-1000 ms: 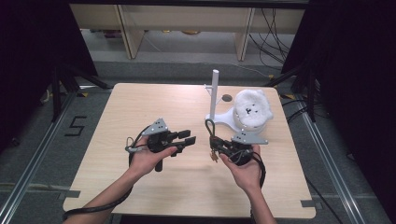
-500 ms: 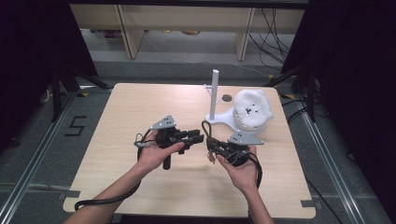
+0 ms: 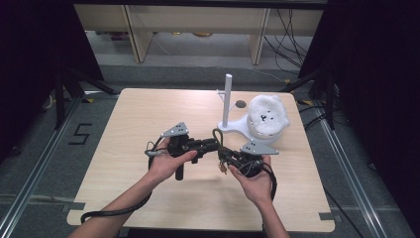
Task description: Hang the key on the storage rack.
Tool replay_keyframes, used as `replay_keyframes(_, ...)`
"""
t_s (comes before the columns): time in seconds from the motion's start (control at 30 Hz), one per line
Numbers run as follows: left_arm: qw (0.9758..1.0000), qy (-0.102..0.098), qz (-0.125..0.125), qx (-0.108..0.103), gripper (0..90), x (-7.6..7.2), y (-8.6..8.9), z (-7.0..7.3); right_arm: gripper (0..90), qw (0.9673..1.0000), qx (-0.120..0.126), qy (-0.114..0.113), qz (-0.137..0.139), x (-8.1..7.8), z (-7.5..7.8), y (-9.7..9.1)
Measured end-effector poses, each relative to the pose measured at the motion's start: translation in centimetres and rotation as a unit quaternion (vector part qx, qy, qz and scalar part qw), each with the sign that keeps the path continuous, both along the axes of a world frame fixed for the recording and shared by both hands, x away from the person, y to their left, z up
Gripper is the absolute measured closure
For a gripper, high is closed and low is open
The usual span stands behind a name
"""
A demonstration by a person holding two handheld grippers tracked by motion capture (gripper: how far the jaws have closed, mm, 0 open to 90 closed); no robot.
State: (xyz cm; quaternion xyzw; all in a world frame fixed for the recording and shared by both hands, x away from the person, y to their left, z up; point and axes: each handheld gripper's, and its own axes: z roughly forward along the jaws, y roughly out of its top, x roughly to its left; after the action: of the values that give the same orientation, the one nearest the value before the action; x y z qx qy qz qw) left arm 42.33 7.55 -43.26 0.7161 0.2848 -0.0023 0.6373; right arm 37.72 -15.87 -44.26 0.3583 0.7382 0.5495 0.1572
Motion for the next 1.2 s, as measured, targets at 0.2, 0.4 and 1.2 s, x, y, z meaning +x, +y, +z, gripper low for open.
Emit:
replay_keyframes(0.2, 0.9999, 0.010, -0.002, -0.003, 78.8, 0.12, -0.14, 0.00, 79.6, 1.0000, 0.004, -0.004, 0.000, -0.03, -0.08, 0.08)
replay_keyframes(0.4, 1.0000, 0.009, -0.003, 0.000, 82.2, 0.11, -0.20, 0.03, 79.6, 0.9999, 0.006, -0.011, 0.004, 0.02, -0.09, 0.17)
replay_keyframes(1.2, 0.9999, 0.003, -0.006, -0.010, 83.4, 0.14, -0.25, 0.35, 79.7, 0.9999, 0.010, -0.009, 0.009, -0.04, -0.12, 0.44)
